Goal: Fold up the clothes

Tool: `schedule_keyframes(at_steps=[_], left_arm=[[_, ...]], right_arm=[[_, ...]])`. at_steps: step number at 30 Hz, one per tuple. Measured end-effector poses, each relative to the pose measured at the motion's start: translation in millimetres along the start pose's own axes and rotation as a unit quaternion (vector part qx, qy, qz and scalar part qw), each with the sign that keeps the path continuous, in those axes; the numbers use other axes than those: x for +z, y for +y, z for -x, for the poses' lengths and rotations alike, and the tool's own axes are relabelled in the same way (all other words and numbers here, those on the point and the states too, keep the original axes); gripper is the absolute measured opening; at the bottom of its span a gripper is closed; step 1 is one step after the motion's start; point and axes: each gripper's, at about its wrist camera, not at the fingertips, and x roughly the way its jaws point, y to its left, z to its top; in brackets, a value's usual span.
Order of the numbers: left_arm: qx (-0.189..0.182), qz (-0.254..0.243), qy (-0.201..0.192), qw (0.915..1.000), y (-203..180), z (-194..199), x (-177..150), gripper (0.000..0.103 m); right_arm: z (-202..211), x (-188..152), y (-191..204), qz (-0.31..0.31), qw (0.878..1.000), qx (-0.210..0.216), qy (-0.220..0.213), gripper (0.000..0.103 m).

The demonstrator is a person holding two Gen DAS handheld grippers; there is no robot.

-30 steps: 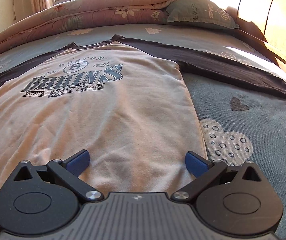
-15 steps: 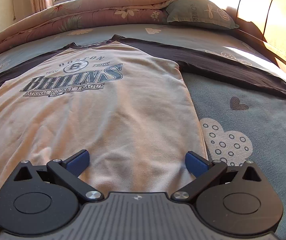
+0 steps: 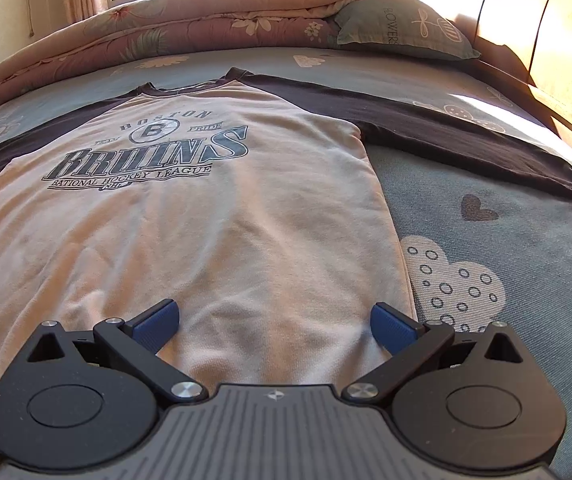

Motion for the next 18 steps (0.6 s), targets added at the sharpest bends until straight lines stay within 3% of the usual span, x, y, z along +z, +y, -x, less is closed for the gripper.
schedule_keyframes(at_steps=[2, 6, 10, 14, 18], left_arm=[[0.014, 0.024, 0.0, 0.9996, 16, -5, 0, 0.102], [-0.008, 0.033, -0.004, 0.9994, 11, 16, -6, 0.102], [-0.018, -0.009, 0.004, 0.9998, -16, 41, -25, 0.102], [-0.033, -0.059, 0.041, 0.9969, -41, 51, -57, 0.102], [-0.027, -0.075, 0.069, 0.9944, -43, 49, -86, 0.102]], right_arm=[[-1, 1, 0, -0.001, 1.0, -0.001, 0.001, 0.103], [-2, 2, 1, -0.001, 1.0, -0.002, 0.002, 0.103], [-2, 2, 1, -0.001, 1.0, -0.005, 0.002, 0.103], [-2, 2, 2, -0.002, 1.0, -0.006, 0.002, 0.103], [3, 2, 1, -0.005, 1.0, -0.004, 0.001, 0.103]])
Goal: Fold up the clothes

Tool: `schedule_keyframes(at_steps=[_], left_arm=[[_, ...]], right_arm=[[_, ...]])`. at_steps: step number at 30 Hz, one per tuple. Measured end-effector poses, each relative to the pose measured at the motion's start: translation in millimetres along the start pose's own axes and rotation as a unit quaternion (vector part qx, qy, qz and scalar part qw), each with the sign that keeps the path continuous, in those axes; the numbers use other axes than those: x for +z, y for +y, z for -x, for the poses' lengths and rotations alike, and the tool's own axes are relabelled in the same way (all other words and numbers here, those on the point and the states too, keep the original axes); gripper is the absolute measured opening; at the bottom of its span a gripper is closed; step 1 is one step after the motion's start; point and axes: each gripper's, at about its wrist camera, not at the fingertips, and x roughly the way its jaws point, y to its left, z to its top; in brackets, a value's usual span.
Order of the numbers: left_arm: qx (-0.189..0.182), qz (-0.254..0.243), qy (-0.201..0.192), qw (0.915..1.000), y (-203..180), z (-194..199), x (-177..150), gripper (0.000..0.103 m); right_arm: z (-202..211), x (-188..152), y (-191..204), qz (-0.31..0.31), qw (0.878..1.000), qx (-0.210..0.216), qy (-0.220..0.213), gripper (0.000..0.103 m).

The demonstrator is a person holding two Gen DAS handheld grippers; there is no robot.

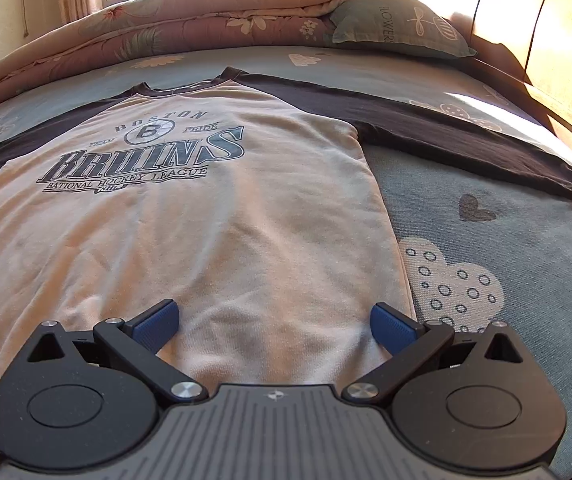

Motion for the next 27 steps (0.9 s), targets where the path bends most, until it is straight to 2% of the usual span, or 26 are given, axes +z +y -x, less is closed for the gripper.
schedule_keyframes(at_steps=[2, 7, 9, 13, 17, 20, 24, 27], left_arm=[[0.0, 0.021, 0.019, 0.9996, 7, -4, -12, 0.102], [-0.015, 0.041, 0.009, 0.999, 14, 8, -26, 0.102], [-0.007, 0.027, 0.008, 0.9996, 9, 9, -28, 0.102], [0.002, -0.022, -0.003, 0.9998, -11, 14, -31, 0.102], [0.002, -0.054, -0.009, 0.9985, -21, 12, -33, 0.102], [-0.006, -0.02, 0.017, 0.9996, -10, 4, -41, 0.102], [-0.039, 0.026, 0.008, 0.9989, 1, 15, -42, 0.102], [-0.024, 0.023, -0.012, 0.9994, 4, 21, -37, 0.102]], right_arm=[[7, 0, -1, -0.001, 1.0, 0.008, -0.006, 0.103], [44, -6, -4, 0.008, 0.999, 0.02, -0.036, 0.103], [53, -15, -5, 0.003, 0.999, 0.028, -0.036, 0.103], [37, -32, -1, 0.007, 0.999, 0.027, 0.016, 0.103], [32, -35, 2, 0.019, 1.0, 0.017, 0.012, 0.103], [32, -36, 1, 0.014, 1.0, 0.013, 0.007, 0.103], [32, -36, 1, 0.011, 1.0, 0.011, 0.005, 0.103], [32, -36, 1, 0.01, 1.0, 0.009, 0.003, 0.103]])
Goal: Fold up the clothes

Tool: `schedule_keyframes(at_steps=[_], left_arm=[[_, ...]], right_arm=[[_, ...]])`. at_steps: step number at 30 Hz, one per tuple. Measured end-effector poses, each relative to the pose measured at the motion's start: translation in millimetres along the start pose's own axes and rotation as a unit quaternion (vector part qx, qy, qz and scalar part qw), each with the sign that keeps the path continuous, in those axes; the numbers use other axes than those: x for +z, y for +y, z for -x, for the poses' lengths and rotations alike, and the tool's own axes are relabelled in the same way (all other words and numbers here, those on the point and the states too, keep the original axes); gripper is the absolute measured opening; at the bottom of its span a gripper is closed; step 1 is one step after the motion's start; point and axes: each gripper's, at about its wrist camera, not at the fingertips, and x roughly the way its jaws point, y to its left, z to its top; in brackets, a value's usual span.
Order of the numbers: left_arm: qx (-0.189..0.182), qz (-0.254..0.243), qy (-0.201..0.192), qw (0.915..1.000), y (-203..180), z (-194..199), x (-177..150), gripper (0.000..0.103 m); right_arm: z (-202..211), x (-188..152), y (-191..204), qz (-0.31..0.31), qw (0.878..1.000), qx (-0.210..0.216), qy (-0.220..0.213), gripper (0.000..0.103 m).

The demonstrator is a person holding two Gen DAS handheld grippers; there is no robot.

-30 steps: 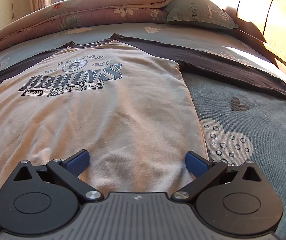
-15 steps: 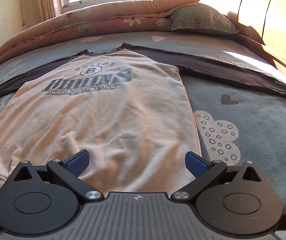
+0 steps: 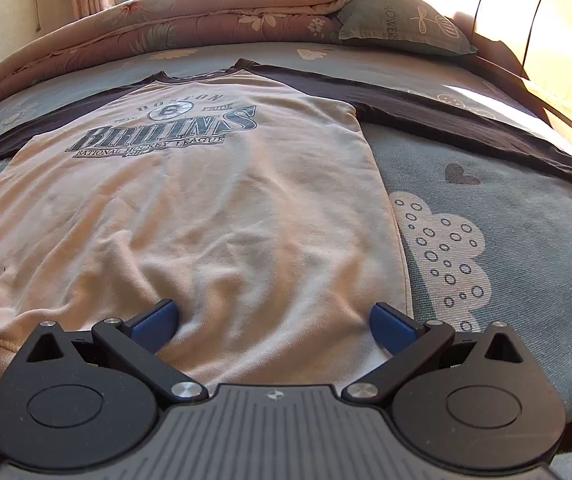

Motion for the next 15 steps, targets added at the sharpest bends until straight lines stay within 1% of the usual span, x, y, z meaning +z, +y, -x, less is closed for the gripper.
schedule_keyframes(at_steps=[3, 5, 8, 11, 14, 15], left_arm=[[0.007, 0.015, 0.013, 0.9998, 6, -7, -2, 0.102], [0.009, 0.005, 0.016, 0.9998, 2, -7, -5, 0.102], [0.002, 0.001, 0.023, 0.9997, -4, -5, -6, 0.102], [-0.009, 0.0, 0.007, 0.9999, -7, 0, -2, 0.102], [0.001, -0.005, -0.018, 0.9998, -7, 3, 6, 0.102], [0.003, 0.001, -0.015, 0.9999, -5, 0, 7, 0.102]], right_arm=[[0, 0, 1, 0.0, 1.0, -0.001, -0.001, 0.103], [1, -1, 0, 0.0, 1.0, -0.001, -0.002, 0.103], [1, 0, 0, 0.0, 1.0, -0.001, -0.001, 0.103], [1, 1, 1, -0.003, 1.0, -0.003, -0.001, 0.103], [1, 2, 1, -0.009, 1.0, -0.006, 0.0, 0.103], [1, 3, 2, -0.013, 1.0, -0.008, 0.001, 0.103]])
